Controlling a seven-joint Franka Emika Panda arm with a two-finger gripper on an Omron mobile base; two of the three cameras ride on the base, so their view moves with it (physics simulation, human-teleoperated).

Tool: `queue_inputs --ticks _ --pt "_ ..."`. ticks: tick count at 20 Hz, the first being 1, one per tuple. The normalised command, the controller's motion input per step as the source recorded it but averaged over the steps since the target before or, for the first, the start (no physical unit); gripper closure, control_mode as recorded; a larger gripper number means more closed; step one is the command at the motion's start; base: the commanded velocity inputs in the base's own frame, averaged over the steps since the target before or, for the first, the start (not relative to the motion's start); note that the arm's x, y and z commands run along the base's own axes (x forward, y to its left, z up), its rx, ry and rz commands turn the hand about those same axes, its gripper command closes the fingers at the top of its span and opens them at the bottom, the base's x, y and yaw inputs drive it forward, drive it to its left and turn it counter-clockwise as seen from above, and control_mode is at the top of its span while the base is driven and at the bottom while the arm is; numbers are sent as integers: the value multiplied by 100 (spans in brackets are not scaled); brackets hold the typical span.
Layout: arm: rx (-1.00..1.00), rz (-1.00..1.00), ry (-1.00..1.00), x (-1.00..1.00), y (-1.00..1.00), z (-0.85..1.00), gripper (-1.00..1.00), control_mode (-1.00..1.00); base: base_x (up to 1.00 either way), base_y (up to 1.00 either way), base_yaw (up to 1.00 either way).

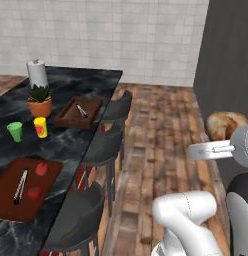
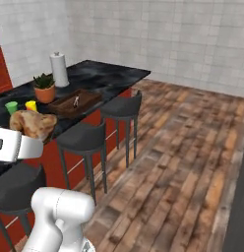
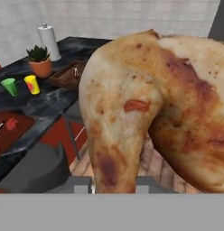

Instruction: Gather the bell pepper and tomato from the fridge and place them on a tray on the dining counter. Then gather the chicken drumsticks from the fridge and place them on the other tray.

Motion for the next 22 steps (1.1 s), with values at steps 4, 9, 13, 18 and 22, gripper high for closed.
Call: queue_inputs --ticks 4,9,13,18,22 --pt "0 0 0 0 0 0 100 100 67 -57 39" --pt "0 0 0 0 0 0 100 100 62 -55 40" --pt "0 0 0 0 0 0 100 100 55 -57 40" --pt "0 0 0 0 0 0 100 100 40 -64 40" --pt "0 0 0 0 0 0 100 100 36 -61 40"
